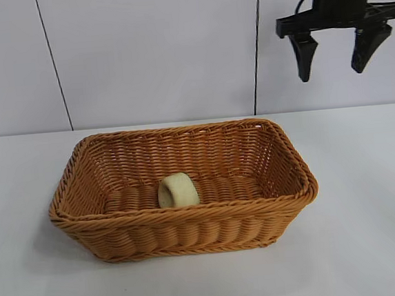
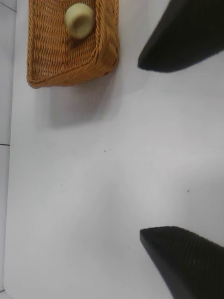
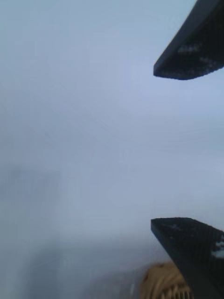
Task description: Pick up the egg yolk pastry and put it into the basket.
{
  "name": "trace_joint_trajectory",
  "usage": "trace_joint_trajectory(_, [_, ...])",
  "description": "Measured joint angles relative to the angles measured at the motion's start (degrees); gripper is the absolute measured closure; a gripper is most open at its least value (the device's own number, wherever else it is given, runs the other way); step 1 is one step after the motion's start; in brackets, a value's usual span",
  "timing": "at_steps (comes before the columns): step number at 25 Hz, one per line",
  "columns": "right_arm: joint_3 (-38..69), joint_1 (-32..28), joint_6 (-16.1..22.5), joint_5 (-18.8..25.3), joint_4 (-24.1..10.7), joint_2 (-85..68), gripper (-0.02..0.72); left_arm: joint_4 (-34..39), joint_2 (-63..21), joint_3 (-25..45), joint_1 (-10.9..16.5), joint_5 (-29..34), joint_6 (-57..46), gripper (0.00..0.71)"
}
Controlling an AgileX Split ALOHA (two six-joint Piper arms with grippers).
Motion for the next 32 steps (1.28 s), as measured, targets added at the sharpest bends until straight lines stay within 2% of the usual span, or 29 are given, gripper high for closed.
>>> trace_joint_trajectory(7, [0.0, -3.6, -0.8, 0.0, -0.1, 0.0, 0.143, 0.0, 0.0, 0.0, 0.0, 0.0, 0.0, 0.02])
trace_joint_trajectory(12, [0.2, -3.6, -2.1, 0.0, 2.4, -0.3, 0.143, 0.0, 0.0, 0.0, 0.0, 0.0, 0.0, 0.02])
trace_joint_trajectory(15, [3.1, -3.6, -2.9, 0.0, 2.7, -2.5, 0.143, 0.0, 0.0, 0.0, 0.0, 0.0, 0.0, 0.02])
trace_joint_trajectory(20, [13.1, -3.6, -4.2, -0.1, 2.6, -10.4, 0.143, 0.0, 0.0, 0.0, 0.0, 0.0, 0.0, 0.02])
trace_joint_trajectory(32, [48.6, -3.6, -6.9, 0.1, 2.9, -37.1, 0.143, 0.0, 0.0, 0.0, 0.0, -0.2, 0.0, 0.02])
